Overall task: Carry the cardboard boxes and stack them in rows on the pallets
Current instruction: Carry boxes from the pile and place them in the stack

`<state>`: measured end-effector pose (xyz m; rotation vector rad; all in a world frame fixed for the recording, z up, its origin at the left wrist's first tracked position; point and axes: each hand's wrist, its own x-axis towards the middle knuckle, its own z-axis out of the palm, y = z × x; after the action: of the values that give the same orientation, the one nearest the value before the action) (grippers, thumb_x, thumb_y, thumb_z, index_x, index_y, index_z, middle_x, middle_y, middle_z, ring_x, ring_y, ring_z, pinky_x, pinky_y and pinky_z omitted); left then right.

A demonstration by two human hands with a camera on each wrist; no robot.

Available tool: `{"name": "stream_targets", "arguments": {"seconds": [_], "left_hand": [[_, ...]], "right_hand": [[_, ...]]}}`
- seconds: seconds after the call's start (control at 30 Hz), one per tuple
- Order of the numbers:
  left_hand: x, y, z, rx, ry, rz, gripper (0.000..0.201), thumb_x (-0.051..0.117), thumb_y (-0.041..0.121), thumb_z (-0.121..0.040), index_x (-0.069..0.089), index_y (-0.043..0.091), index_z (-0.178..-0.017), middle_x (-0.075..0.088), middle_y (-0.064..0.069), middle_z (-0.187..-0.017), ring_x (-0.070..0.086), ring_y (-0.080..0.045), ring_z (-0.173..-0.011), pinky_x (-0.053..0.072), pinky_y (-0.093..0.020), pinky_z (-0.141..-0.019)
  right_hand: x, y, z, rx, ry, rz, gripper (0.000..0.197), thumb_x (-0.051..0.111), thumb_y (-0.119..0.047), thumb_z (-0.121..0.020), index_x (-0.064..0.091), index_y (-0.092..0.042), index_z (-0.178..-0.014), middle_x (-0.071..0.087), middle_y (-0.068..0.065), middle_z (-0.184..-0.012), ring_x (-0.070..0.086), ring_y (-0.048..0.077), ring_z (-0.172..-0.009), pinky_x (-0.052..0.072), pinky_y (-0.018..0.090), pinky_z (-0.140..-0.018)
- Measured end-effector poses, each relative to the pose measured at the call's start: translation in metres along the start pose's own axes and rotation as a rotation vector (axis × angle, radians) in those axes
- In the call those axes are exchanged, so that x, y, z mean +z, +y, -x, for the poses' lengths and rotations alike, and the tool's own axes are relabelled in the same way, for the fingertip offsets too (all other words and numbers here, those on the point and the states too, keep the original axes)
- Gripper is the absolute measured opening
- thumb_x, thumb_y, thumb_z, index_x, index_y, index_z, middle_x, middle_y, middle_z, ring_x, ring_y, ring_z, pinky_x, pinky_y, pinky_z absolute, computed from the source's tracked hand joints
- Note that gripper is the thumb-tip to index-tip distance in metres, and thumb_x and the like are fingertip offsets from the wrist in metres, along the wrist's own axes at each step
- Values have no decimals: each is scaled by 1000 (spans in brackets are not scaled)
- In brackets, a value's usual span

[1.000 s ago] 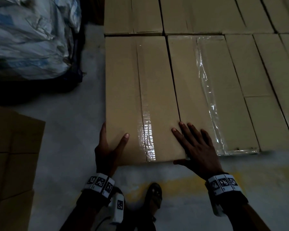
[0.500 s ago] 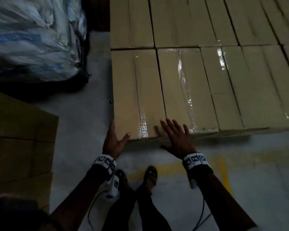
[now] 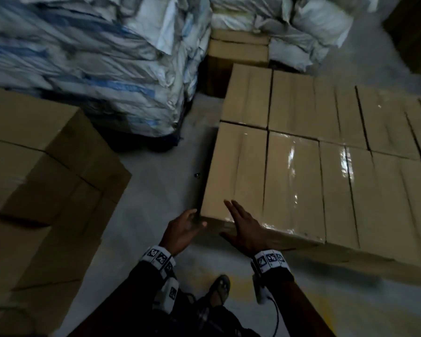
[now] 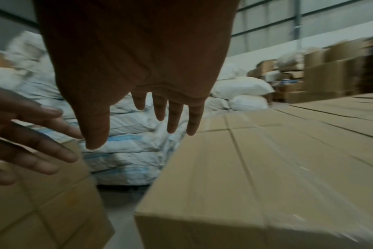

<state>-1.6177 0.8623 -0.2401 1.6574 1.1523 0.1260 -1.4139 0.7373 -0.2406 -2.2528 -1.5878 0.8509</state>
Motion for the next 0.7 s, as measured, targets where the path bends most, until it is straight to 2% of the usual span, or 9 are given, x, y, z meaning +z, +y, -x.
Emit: {"name": "stream_targets", "arguments": {"seconds": [0.1, 0.27, 0.37, 0.43, 0.47, 0.53, 0.6, 0.7], "left_hand": [[-37, -13, 4, -10, 87, 43, 53, 78, 44, -88, 59, 27, -134, 64, -1, -131, 61, -18, -119, 51, -34, -102], [-111, -47, 14, -77, 276, 152, 46, 79, 42, -87, 62, 28, -128, 67, 2, -120, 63, -16, -110, 50, -29, -96], [-161, -76, 20, -111, 361, 218, 47, 79, 50, -85, 63, 33, -126, 67, 4, -119, 63, -12, -110, 50, -28, -97], [-198, -100, 23, -118, 423, 277, 51, 77, 61, -79, 62, 39, -122, 66, 7, -118, 62, -11, -110, 52, -33, -100], [-217, -111, 25, -127, 445, 303, 50, 78, 61, -78, 61, 40, -121, 66, 7, -119, 62, -11, -112, 52, -35, -101], [-257, -136, 29, -166, 480, 328, 49, 79, 56, -81, 59, 39, -122, 65, 6, -123, 61, -14, -116, 50, -35, -102], [-300, -158, 34, -197, 527, 388, 61, 79, 62, -76, 59, 36, -128, 64, 6, -127, 60, -16, -121, 49, -36, -104], [-356, -192, 38, -264, 594, 364, 58, 80, 46, -85, 59, 25, -135, 65, 2, -127, 60, -17, -121, 47, -32, -104]], "right_hand": [[-2, -32, -27, -78, -17, 37, 96, 69, -51, -92, 5, -39, -163, 10, -5, -172, 37, 28, -147, 43, 45, -109], [6, -108, -74, -212, -58, 48, 92, 70, -50, -91, 15, -36, -163, 17, -4, -170, 40, 28, -145, 45, 44, -109], [20, -166, -108, -289, -118, 68, 89, 67, -52, -94, 13, -37, -163, 13, -2, -171, 31, 26, -151, 39, 43, -117], [34, -210, -135, -370, -152, 103, 88, 65, -54, -95, 11, -37, -163, 12, -1, -171, 30, 26, -151, 36, 42, -118], [42, -231, -148, -403, -162, 125, 88, 64, -55, -95, 11, -38, -163, 12, -1, -171, 31, 27, -151, 37, 43, -118], [57, -274, -173, -452, -180, 163, 87, 63, -57, -95, 11, -38, -163, 13, -2, -171, 34, 27, -149, 39, 44, -115], [74, -320, -199, -504, -206, 181, 86, 61, -59, -95, 13, -38, -163, 13, -3, -171, 33, 26, -149, 40, 44, -114], [97, -383, -234, -568, -232, 207, 85, 60, -60, -95, 16, -34, -163, 14, -2, -171, 32, 27, -150, 41, 48, -113]]}}
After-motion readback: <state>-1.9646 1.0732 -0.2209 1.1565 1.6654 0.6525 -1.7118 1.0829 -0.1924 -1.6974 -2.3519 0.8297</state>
